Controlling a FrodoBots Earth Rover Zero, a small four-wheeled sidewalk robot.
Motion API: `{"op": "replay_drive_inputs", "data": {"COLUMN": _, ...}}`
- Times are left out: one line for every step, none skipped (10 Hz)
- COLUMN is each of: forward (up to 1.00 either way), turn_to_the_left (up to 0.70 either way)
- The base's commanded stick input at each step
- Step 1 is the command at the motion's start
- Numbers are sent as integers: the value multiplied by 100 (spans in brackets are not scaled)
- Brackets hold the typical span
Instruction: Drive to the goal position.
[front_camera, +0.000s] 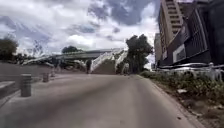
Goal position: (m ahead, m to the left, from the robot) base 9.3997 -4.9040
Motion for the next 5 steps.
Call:
{"op": "replay_drive_inputs", "data": {"forward": 45, "turn_to_the_left": 0}}
{"op": "replay_drive_inputs", "data": {"forward": 45, "turn_to_the_left": 0}}
{"op": "replay_drive_inputs", "data": {"forward": 45, "turn_to_the_left": 0}}
{"op": "replay_drive_inputs", "data": {"forward": 45, "turn_to_the_left": 0}}
{"op": "replay_drive_inputs", "data": {"forward": 45, "turn_to_the_left": 0}}
